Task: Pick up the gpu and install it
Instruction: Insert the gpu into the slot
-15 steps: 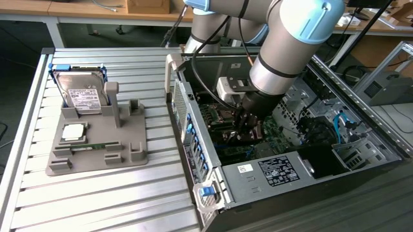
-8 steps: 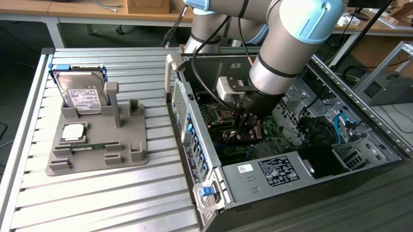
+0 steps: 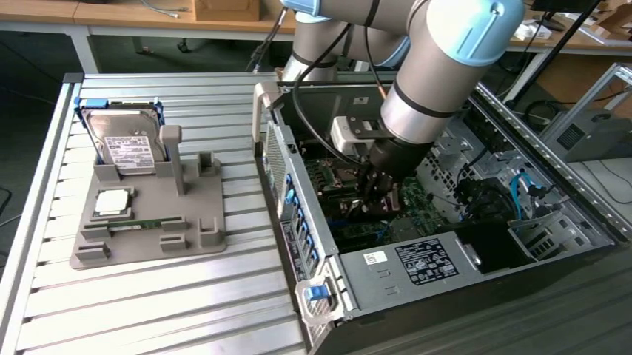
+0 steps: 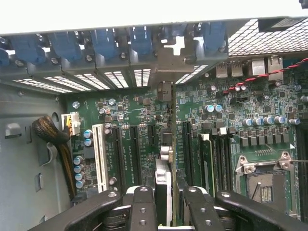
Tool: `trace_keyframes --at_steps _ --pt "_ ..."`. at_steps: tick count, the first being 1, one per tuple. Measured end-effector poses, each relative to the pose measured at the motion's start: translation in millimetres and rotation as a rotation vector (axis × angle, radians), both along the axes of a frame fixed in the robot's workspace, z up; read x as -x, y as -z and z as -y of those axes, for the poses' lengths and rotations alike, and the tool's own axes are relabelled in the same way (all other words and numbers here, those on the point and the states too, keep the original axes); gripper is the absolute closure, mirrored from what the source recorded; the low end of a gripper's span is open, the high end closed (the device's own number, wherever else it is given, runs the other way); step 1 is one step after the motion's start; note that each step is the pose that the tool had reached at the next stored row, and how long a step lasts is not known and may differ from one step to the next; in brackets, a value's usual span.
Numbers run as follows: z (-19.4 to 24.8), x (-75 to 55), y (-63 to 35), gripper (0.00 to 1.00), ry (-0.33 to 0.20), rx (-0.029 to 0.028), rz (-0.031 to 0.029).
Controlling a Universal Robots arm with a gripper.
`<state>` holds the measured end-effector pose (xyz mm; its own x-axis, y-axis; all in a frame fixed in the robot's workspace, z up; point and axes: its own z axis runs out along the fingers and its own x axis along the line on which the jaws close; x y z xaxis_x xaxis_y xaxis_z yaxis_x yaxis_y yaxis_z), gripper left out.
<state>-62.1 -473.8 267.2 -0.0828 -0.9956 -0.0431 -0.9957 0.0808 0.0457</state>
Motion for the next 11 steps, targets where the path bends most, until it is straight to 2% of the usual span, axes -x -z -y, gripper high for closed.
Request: trace_keyframes --at_steps 11 --pt "-2.1 2.4 0.9 0.73 0.0 0.0002 -0.0002"
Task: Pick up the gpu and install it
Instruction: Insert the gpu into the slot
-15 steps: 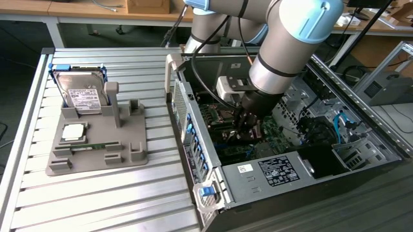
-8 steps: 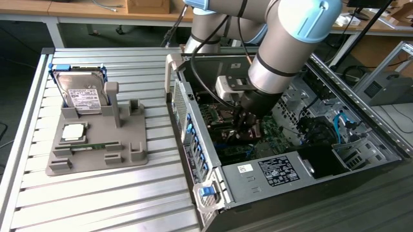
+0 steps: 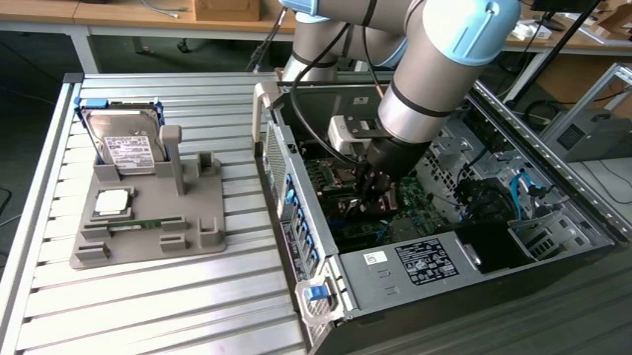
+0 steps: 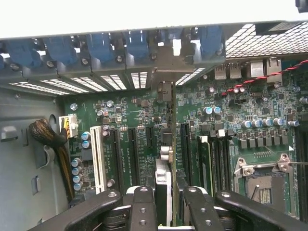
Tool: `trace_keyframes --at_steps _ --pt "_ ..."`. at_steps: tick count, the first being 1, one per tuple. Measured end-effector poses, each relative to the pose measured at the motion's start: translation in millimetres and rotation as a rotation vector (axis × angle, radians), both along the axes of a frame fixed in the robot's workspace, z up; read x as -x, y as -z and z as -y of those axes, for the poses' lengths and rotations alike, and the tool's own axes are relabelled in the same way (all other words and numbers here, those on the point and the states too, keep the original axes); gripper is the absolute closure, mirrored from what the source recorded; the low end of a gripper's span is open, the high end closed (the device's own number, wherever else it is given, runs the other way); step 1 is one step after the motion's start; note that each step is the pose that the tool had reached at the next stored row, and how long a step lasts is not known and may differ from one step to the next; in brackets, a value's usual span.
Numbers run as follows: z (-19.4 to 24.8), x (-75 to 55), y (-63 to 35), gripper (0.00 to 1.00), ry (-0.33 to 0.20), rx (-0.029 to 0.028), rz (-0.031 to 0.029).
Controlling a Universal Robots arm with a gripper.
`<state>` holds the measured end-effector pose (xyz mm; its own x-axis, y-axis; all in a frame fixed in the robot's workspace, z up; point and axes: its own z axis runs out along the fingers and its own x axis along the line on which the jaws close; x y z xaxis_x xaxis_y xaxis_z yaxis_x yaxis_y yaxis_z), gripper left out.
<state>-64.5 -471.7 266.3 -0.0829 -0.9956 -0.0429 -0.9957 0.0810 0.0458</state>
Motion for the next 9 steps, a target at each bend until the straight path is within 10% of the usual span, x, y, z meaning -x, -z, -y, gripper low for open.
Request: trace_keyframes --at_steps 9 --pt "0.0 0.4 2.8 0.73 0.0 -0.0002 0.0001"
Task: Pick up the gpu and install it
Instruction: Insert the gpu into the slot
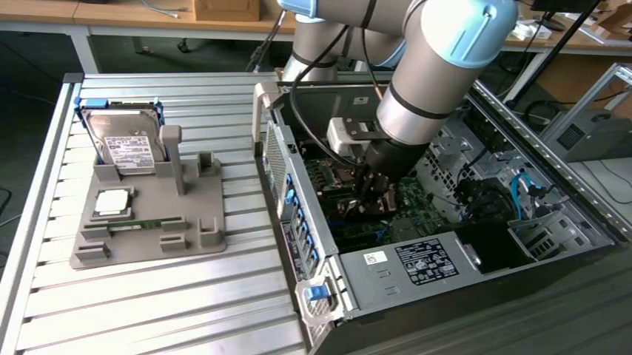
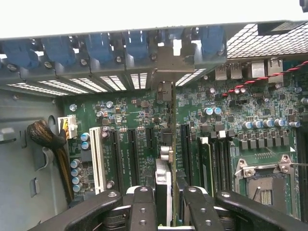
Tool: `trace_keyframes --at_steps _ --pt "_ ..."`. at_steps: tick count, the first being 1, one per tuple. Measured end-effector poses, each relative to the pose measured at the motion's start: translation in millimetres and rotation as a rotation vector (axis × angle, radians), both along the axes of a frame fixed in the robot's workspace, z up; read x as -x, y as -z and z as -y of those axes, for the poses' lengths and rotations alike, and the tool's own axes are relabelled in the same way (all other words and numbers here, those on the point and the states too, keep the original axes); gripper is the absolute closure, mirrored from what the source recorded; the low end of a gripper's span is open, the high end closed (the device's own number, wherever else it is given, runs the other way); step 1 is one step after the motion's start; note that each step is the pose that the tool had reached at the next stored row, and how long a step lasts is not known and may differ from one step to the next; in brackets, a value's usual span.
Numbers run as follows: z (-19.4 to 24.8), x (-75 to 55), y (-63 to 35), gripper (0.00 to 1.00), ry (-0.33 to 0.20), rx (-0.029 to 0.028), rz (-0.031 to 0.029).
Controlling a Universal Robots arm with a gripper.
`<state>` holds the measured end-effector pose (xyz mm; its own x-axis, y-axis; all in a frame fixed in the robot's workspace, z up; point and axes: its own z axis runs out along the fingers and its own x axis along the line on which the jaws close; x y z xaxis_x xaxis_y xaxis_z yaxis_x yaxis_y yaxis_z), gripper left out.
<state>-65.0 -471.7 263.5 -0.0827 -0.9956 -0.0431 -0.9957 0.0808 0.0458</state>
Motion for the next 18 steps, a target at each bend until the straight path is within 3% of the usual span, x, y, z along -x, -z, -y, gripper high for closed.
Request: trace_keyframes --at_steps 18 --pt "-0.4 1.8 4.2 0.73 -0.004 -0.0003 0.0002"
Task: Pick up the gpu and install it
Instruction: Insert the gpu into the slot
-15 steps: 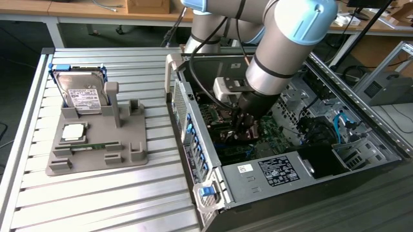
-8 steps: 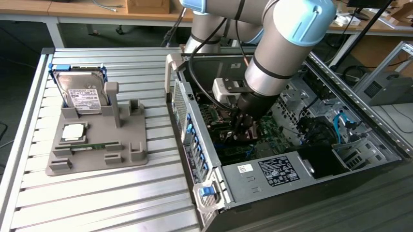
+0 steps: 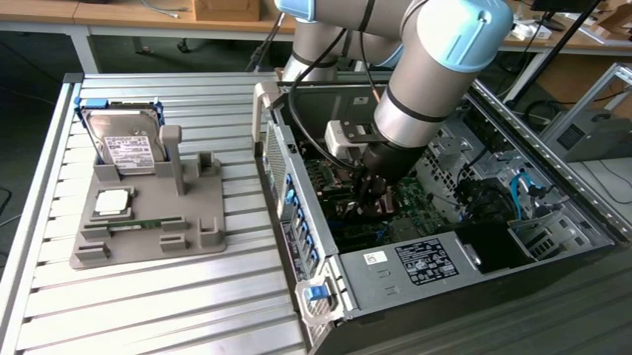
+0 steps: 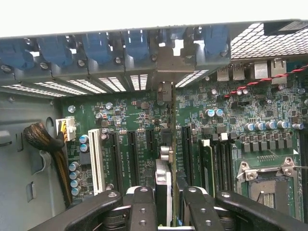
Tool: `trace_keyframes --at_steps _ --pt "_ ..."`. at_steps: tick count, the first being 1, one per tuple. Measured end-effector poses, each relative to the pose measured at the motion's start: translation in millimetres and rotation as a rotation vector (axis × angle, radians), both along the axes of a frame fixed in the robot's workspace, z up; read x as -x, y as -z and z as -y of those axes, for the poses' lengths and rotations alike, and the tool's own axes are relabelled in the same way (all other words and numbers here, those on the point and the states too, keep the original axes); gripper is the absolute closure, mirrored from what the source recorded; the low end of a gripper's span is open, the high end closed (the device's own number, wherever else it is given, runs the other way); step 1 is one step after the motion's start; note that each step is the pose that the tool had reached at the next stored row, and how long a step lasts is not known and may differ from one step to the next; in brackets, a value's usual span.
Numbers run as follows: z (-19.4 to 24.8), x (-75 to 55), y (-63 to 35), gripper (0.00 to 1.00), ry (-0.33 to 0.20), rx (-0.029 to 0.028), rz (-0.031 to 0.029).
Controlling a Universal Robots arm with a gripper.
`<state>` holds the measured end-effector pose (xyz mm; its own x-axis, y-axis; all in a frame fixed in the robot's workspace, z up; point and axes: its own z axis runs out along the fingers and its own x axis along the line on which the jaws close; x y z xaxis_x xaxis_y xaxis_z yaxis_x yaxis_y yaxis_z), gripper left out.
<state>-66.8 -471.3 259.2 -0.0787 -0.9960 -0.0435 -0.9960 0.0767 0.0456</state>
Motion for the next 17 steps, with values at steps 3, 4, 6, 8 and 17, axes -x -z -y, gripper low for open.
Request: trace_keyframes --at_steps 3,4,6,8,17 --pt "-1.4 0.1 -0.1 0.73 -0.004 0.0003 -0.0001" --pt "-2.1 0.1 -0.1 0.73 -0.004 0.0003 -0.0001" --pt "-3.2 0.1 -0.1 0.73 -0.005 0.0003 -0.0001" --pt "-3.4 0.4 -0.1 0.73 -0.006 0.0003 -0.0001" --pt "-3.4 0.9 0.0 0.73 -0.061 0.0003 0.0"
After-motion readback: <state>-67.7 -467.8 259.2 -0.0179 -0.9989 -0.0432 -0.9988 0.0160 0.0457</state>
